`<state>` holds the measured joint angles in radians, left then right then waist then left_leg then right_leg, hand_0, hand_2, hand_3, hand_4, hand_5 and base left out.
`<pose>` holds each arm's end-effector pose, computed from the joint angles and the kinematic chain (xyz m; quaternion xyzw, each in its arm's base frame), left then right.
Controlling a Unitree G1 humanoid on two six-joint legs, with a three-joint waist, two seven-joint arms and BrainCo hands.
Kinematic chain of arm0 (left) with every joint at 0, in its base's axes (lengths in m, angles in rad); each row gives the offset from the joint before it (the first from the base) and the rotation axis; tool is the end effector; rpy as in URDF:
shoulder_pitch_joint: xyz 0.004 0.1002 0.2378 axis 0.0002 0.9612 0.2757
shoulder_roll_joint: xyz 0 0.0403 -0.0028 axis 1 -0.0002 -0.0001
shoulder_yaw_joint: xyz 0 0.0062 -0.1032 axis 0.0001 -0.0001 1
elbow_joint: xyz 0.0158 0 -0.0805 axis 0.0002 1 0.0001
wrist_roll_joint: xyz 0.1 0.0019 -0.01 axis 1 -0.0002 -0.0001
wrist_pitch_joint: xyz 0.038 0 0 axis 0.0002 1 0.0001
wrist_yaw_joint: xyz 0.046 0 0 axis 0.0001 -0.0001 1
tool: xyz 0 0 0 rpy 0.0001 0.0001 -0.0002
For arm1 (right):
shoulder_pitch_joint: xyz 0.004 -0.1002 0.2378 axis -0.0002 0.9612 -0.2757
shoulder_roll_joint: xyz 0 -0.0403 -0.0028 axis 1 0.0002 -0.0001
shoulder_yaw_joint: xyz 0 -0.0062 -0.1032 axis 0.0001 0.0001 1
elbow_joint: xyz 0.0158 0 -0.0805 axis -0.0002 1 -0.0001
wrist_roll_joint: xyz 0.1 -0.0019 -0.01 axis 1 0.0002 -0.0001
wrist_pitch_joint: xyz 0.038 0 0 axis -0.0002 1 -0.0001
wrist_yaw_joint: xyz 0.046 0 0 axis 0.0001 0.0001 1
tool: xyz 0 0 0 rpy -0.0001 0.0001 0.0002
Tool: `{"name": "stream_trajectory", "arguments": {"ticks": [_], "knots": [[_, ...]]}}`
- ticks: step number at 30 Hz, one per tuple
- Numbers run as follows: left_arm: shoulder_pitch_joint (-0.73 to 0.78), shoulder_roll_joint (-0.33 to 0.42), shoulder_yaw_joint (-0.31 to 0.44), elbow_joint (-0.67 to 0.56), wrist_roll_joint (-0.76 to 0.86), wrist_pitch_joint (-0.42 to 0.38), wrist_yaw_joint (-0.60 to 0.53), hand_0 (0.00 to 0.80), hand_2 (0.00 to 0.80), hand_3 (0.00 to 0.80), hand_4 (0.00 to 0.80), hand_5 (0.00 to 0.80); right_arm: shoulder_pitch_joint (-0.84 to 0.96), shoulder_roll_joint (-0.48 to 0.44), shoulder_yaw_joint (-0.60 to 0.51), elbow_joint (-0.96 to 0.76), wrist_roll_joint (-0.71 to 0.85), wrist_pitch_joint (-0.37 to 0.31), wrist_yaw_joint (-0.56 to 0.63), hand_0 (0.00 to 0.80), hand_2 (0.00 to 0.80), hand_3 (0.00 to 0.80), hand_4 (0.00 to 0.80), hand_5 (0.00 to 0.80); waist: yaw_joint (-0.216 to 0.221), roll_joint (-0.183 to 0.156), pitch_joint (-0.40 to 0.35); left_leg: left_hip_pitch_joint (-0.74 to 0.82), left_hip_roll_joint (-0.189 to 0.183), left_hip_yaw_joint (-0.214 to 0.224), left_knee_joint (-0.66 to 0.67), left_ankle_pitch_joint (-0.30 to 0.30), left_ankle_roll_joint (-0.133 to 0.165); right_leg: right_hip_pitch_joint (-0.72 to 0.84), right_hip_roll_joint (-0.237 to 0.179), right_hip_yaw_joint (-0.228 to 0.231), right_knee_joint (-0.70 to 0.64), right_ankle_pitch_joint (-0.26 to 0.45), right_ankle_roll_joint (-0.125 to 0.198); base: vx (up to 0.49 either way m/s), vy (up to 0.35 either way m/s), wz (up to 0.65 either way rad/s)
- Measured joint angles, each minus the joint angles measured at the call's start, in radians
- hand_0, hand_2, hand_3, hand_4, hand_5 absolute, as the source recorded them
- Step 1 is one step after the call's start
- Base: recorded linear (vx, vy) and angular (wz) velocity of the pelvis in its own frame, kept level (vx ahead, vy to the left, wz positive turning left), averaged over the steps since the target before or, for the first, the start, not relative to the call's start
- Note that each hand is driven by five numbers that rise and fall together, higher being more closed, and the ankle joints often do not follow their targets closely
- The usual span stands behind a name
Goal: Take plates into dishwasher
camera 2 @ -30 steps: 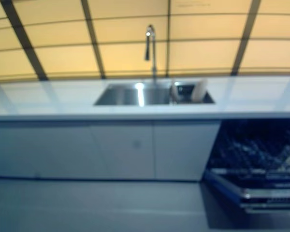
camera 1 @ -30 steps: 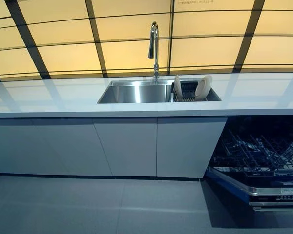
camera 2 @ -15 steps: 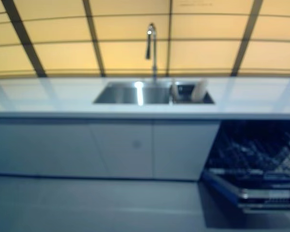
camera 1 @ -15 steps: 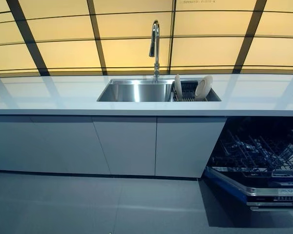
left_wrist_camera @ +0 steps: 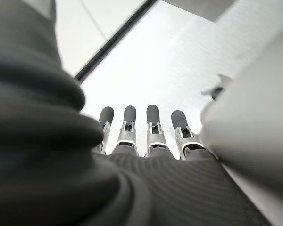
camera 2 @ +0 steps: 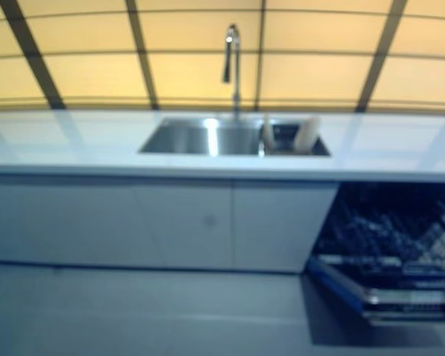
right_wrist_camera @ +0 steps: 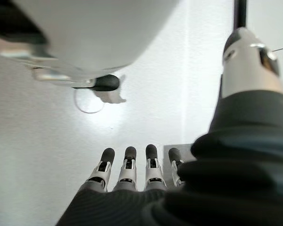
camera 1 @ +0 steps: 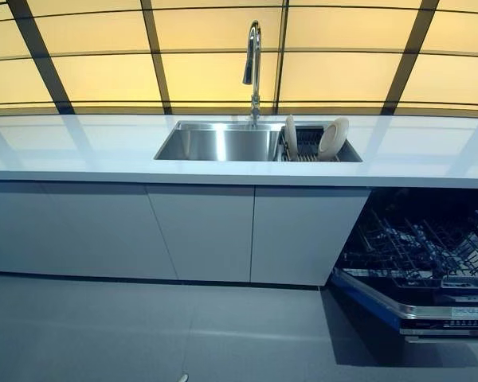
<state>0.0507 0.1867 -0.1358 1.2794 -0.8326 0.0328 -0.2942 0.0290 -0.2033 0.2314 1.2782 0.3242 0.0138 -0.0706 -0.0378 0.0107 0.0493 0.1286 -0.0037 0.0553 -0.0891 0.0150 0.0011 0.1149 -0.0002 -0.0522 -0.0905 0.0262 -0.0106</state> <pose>0.0426 0.2077 -0.1243 -0.2995 0.5379 0.1378 0.7759 0.0507 -0.2087 -0.1230 -0.0403 0.6118 -0.0957 0.7842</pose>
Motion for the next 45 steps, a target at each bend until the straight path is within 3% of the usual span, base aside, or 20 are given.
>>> {"name": "stream_trajectory", "arguments": {"ticks": [5,6,8,10,11,14,16,18,22,28,29,30,32,33,35,36,40,41,43,45], "knots": [[-0.002,0.019,0.032,0.017,0.064,0.03,0.056,0.0,0.0,0.0,0.0,0.0,-0.031,-0.001,0.038,0.025,-0.127,0.06,-0.003,0.0,0.0,0.0,0.0,0.0,0.007,0.004,0.028,-0.007,0.017,0.02,0.072,-0.025,-0.025,0.008,0.018,0.009,0.025,-0.017,-0.017,0.008,-0.222,-0.11],[-0.027,0.026,0.063,0.018,0.07,0.022,0.067,0.0,0.0,0.0,0.0,0.0,-0.067,0.001,0.053,0.027,-0.138,0.077,-0.001,0.0,0.0,0.0,0.0,0.0,0.032,-0.016,0.068,-0.078,0.029,0.014,0.26,-0.081,-0.07,-0.036,0.026,-0.008,0.146,-0.066,-0.043,-0.133,-0.289,-0.32],[-0.063,0.059,0.076,0.033,0.075,0.023,0.081,0.0,0.0,0.0,0.0,0.0,-0.108,0.003,0.063,0.016,-0.14,0.095,0.009,0.0,0.0,0.0,0.0,0.0,0.05,-0.043,0.114,-0.271,0.026,-0.034,0.633,-0.067,-0.109,-0.09,0.024,0.003,0.246,-0.113,-0.08,-0.053,-0.118,-0.21],[-0.065,0.039,0.073,0.058,0.077,0.038,0.094,0.0,0.0,0.0,0.0,0.0,-0.12,-0.013,0.079,0.02,-0.156,0.108,0.011,0.0,0.0,0.0,0.0,0.0,0.053,-0.039,0.129,-0.342,0.012,-0.066,0.728,-0.052,-0.107,-0.084,0.03,0.009,0.248,-0.11,-0.097,0.096,0.03,-0.13],[-0.06,0.027,0.072,0.068,0.077,0.043,0.096,0.0,0.0,0.0,0.0,0.0,-0.121,-0.017,0.087,0.022,-0.156,0.11,0.012,0.0,0.0,0.0,0.0,0.0,0.053,-0.037,0.13,-0.337,-0.001,-0.066,0.686,-0.053,-0.109,-0.082,0.029,0.008,0.244,-0.109,-0.098,0.223,0.042,0.01],[-0.039,0.008,0.036,0.105,0.073,0.042,0.105,0.0,0.0,0.0,0.0,0.0,-0.123,-0.019,0.086,0.043,-0.149,0.119,0.021,0.0,0.0,0.0,0.0,0.0,0.051,-0.015,0.146,-0.286,-0.045,-0.044,0.233,-0.014,-0.075,-0.082,0.04,-0.013,0.198,-0.098,-0.115,0.283,0.063,0.13],[-0.046,0.006,0.019,0.095,0.072,0.04,0.118,0.0,0.0,0.0,0.0,0.0,-0.131,-0.019,0.077,0.043,-0.147,0.119,0.031,0.0,0.0,0.0,0.0,0.0,0.048,0.0,0.16,-0.285,-0.056,-0.115,0.015,0.019,-0.081,-0.074,0.076,-0.005,0.155,-0.069,-0.121,0.297,0.089,0.37],[-0.049,0.001,0.012,0.066,0.062,0.039,0.133,0.0,0.0,0.0,0.0,0.0,-0.148,-0.021,0.071,0.055,-0.147,0.118,0.04,0.0,0.0,0.0,0.0,0.0,0.062,0.008,0.183,-0.305,-0.052,-0.144,0.009,0.022,-0.077,-0.066,0.108,0.036,0.141,-0.062,-0.128,0.401,0.152,0.02],[-0.054,0.001,0.014,0.067,0.052,0.043,0.157,0.0,0.0,0.0,0.0,0.0,-0.192,-0.014,0.067,0.07,-0.144,0.113,0.042,0.0,0.0,0.0,0.0,0.0,0.081,0.006,0.18,-0.302,-0.048,-0.11,0.047,0.03,-0.066,-0.044,0.102,0.069,0.113,-0.065,-0.132,0.472,0.085,-0.46],[-0.065,0.015,0.013,0.033,0.066,0.051,0.176,0.0,0.0,0.0,0.0,0.0,-0.135,0.001,0.051,0.061,-0.138,0.1,0.063,0.0,0.0,0.0,0.0,0.0,0.079,-0.014,0.148,-0.188,-0.068,-0.077,0.032,0.119,0.012,0.121,0.069,0.076,0.083,-0.165,-0.09,0.549,0.103,0.0],[-0.063,0.02,0.011,0.031,0.079,0.06,0.18,0.0,0.0,0.0,0.0,0.0,-0.126,0.008,0.051,0.061,-0.136,0.097,0.06,0.0,0.0,0.0,0.0,0.0,0.078,-0.027,0.124,-0.16,-0.079,-0.057,0.017,0.153,0.052,0.116,0.051,0.072,0.118,-0.21,-0.073,0.454,0.147,-0.14],[-0.061,0.028,0.011,0.028,0.09,0.065,0.182,0.0,0.0,0.0,0.0,0.0,-0.125,0.018,0.053,0.062,-0.137,0.098,0.059,0.0,0.0,0.0,0.0,0.0,0.078,-0.04,0.11,-0.148,-0.092,-0.044,0.005,0.151,0.062,0.098,0.034,0.05,0.177,-0.242,-0.054,0.396,0.183,-0.25],[-0.076,0.028,0.006,0.029,0.12,0.071,0.18,0.0,0.0,0.0,0.0,0.0,-0.145,0.013,0.049,0.06,-0.134,0.097,0.048,0.0,0.0,0.0,0.0,0.0,0.078,-0.025,0.104,-0.126,-0.084,-0.02,0.004,0.116,0.081,-0.023,0.008,-0.062,0.47,-0.293,0.007,0.273,0.203,-0.33],[-0.077,0.029,-0.001,0.03,0.126,0.071,0.18,0.0,0.0,0.0,0.0,0.0,-0.146,0.006,0.048,0.056,-0.134,0.095,0.044,0.0,0.0,0.0,0.0,0.0,0.078,-0.023,0.101,-0.118,-0.088,-0.015,0.005,0.097,0.092,-0.075,-0.018,-0.095,0.598,-0.296,0.006,0.203,0.121,-0.46],[-0.075,0.04,-0.011,0.041,0.157,0.071,0.177,0.0,0.0,0.0,0.0,0.0,-0.14,0.012,0.04,0.033,-0.133,0.082,0.039,0.0,0.0,0.0,0.0,0.0,0.065,-0.051,0.073,-0.082,-0.139,0.001,0.006,0.066,0.107,-0.229,-0.124,-0.09,0.958,-0.278,0.03,0.196,0.057,-0.16],[-0.087,0.045,-0.016,0.044,0.177,0.077,0.176,0.0,0.0,0.0,0.0,0.0,-0.133,0.005,0.036,0.018,-0.118,0.079,0.039,0.0,0.0,0.0,0.0,0.0,0.036,-0.043,0.071,-0.064,-0.15,-0.012,0.007,0.053,0.117,-0.271,-0.148,-0.073,1.008,-0.29,0.038,0.207,0.015,0.2],[-0.146,0.057,-0.033,0.033,0.191,0.092,0.177,0.0,0.0,0.0,0.0,0.0,-0.137,-0.032,0.011,0.002,-0.093,0.063,0.039,0.0,0.0,0.0,0.0,0.0,0.023,0.026,0.102,-0.012,-0.102,-0.03,0.008,0.022,0.115,-0.344,-0.109,-0.067,0.737,-0.294,0.041,0.144,-0.138,0.03],[-0.158,0.057,-0.036,0.038,0.191,0.093,0.176,0.0,0.0,0.0,0.0,0.0,-0.132,-0.037,0.012,0.006,-0.085,0.047,0.038,0.0,0.0,0.0,0.0,0.0,0.028,0.038,0.101,-0.008,-0.084,-0.026,0.015,0.004,0.109,-0.344,-0.068,-0.036,0.56,-0.274,0.064,0.188,-0.261,-0.13],[-0.155,0.062,-0.035,0.046,0.191,0.094,0.176,0.0,0.0,0.0,0.0,0.0,-0.139,-0.028,0.01,0.014,-0.064,0.027,0.039,0.0,0.0,0.0,0.0,0.0,0.026,0.026,0.103,0.005,-0.081,-0.031,0.012,-0.01,0.095,-0.356,-0.037,0.033,0.237,-0.154,0.086,0.327,-0.286,-0.03],[-0.129,0.056,-0.034,0.045,0.191,0.091,0.176,0.0,0.0,0.0,0.0,0.0,-0.141,-0.011,0.007,0.022,-0.064,0.019,0.034,0.0,0.0,0.0,0.0,0.0,0.023,0.003,0.1,0.018,-0.091,-0.039,0.032,-0.05,0.091,-0.369,-0.04,0.041,0.219,-0.089,0.062,0.409,-0.284,0.13]]}}
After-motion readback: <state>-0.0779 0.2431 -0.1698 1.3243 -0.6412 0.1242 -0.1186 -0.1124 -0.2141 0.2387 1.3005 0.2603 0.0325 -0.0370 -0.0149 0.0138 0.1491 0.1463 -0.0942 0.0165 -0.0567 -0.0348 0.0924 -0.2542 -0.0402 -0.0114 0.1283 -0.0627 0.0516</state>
